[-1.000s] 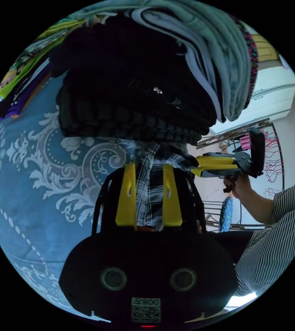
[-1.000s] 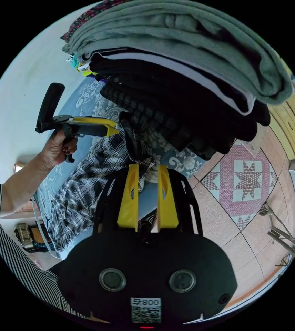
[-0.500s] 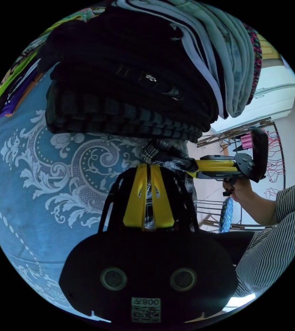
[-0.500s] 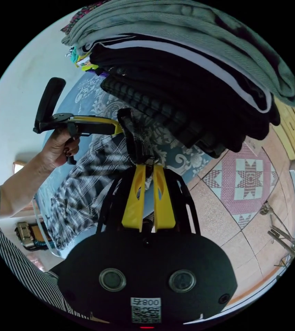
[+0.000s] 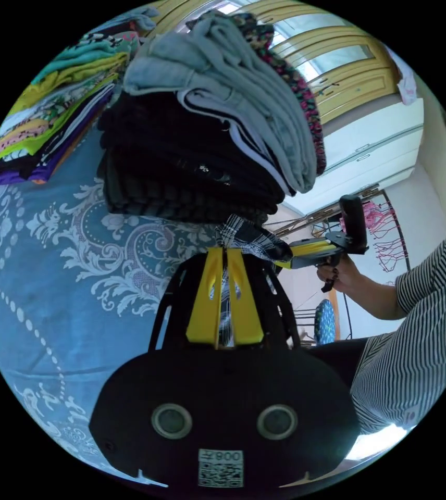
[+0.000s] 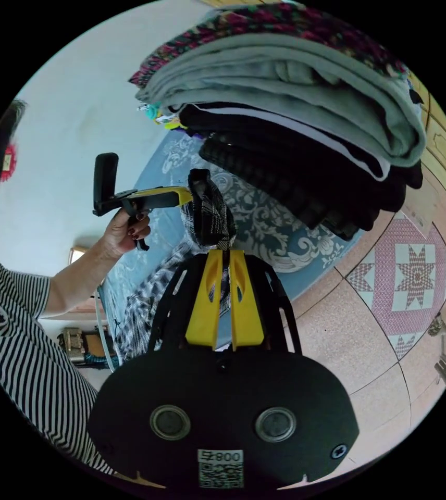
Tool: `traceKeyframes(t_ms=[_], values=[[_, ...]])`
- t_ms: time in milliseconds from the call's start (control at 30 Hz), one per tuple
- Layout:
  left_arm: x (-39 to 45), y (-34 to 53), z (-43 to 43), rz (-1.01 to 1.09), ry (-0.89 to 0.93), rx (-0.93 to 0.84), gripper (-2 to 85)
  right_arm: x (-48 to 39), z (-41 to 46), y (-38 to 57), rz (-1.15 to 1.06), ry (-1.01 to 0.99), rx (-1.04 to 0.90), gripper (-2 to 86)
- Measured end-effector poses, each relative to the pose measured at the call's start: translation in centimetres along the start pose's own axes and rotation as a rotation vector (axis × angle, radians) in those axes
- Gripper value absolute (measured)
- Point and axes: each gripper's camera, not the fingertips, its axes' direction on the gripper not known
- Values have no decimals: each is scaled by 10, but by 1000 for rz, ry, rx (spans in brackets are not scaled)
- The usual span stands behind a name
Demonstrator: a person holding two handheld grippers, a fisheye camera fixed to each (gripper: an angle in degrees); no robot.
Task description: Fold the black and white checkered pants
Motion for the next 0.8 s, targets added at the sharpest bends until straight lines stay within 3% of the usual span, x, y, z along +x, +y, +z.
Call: traceKeyframes(t_ms=[167, 500, 800], values=[[14, 58, -53, -7, 28, 58, 13, -47, -6, 5, -123, -110, -34, 26], [51, 250, -153, -208, 15, 40, 12, -185, 55, 29, -397, -352, -381, 26], [79, 420, -202, -421, -5, 33, 12, -296, 120, 51, -557, -373, -633, 26]])
